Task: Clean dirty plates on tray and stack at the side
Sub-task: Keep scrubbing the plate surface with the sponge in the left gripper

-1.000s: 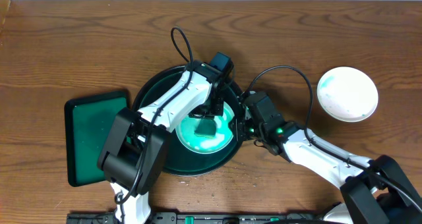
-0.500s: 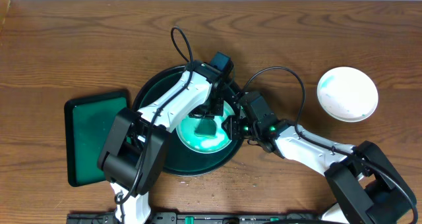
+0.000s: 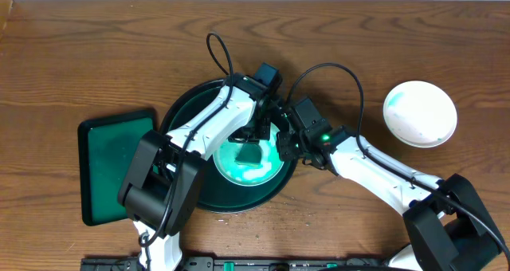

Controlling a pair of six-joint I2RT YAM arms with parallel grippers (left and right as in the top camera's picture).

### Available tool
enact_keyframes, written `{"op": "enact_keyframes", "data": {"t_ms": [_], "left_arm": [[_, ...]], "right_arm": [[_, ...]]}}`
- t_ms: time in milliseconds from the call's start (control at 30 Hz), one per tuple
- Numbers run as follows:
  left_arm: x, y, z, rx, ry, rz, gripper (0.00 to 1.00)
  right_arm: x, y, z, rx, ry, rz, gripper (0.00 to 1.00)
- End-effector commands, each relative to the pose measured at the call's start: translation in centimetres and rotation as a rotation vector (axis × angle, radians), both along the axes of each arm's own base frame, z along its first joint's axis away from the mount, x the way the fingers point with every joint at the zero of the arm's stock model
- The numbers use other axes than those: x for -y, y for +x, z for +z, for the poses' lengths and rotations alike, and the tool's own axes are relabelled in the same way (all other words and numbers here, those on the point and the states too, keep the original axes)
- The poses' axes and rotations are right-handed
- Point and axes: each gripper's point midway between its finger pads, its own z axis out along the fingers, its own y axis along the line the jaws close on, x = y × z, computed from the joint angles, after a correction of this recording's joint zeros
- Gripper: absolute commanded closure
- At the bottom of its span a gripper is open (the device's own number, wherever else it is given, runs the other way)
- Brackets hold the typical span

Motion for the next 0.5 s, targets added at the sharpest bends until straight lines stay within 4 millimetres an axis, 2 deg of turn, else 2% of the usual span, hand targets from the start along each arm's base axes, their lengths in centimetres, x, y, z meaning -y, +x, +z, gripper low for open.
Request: {"op": "enact_keyframes", "data": {"t_ms": [0,233,367,400,467], "left_arm": [[-0.1,0.3,0.5,0.019,0.003,-0.009,0.93],[-0.1,0.3,0.5,0.019,0.004,-0.009,0.93],[-0.1,0.3,0.5,0.019,0.004,-0.009,0.93],[-0.1,0.3,0.5,0.019,0.004,-0.009,0.93],[-0.1,0.3,0.5,0.019,0.004,-0.009,0.93]], "right_arm": [[0.7,0.5,-0.1,0.018,-0.04,-0.026,0.68],[0.9,-0.3,-3.5,-0.073,-0.068,-0.072,0.72],[0.2,-0.2,-4.1,-0.077,-0.051,-0.06,0.75],[0.0,-0.1,-4.0,-0.074,-0.043,-0.057,0.76],[-0.3,-0.1,-3.9,-0.067,-0.038,-0.051,0.91]]}}
